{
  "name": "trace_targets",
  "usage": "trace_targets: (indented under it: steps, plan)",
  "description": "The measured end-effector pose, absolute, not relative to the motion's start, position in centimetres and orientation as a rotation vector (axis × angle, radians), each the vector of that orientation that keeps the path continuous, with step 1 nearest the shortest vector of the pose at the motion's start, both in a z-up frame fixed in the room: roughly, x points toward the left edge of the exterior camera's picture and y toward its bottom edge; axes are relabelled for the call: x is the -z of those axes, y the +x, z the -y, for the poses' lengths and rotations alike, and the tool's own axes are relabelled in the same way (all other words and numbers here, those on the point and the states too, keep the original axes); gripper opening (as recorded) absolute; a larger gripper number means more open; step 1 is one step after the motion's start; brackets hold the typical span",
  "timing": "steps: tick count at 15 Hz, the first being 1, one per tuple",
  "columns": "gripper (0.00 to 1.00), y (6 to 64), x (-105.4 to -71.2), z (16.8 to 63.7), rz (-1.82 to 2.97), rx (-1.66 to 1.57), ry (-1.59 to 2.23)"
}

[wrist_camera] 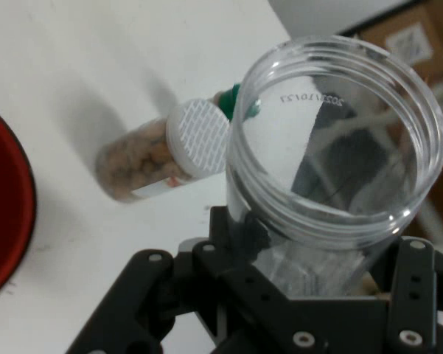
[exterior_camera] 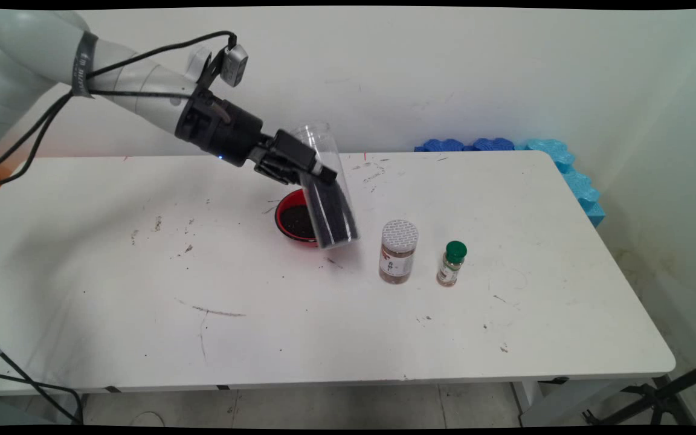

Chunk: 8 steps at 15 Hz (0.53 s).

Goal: Pour the black seasoning powder in the red bowl

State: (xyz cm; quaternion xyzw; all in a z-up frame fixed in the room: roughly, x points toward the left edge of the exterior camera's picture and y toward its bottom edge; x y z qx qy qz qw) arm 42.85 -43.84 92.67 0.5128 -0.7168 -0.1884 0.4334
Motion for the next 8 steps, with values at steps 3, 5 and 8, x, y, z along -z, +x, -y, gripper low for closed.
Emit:
trace_targets:
  steps: [3, 5, 8]
  plan:
    - [0.0, 42.97, -92.86, 43.52, 1.895, 0.393, 1.16]
    - [0.0, 43.14, -92.97, 43.24, 1.992, 0.317, 1.049]
    - [0.0, 43.28, -93.13, 42.85, 2.098, 0.211, 0.908]
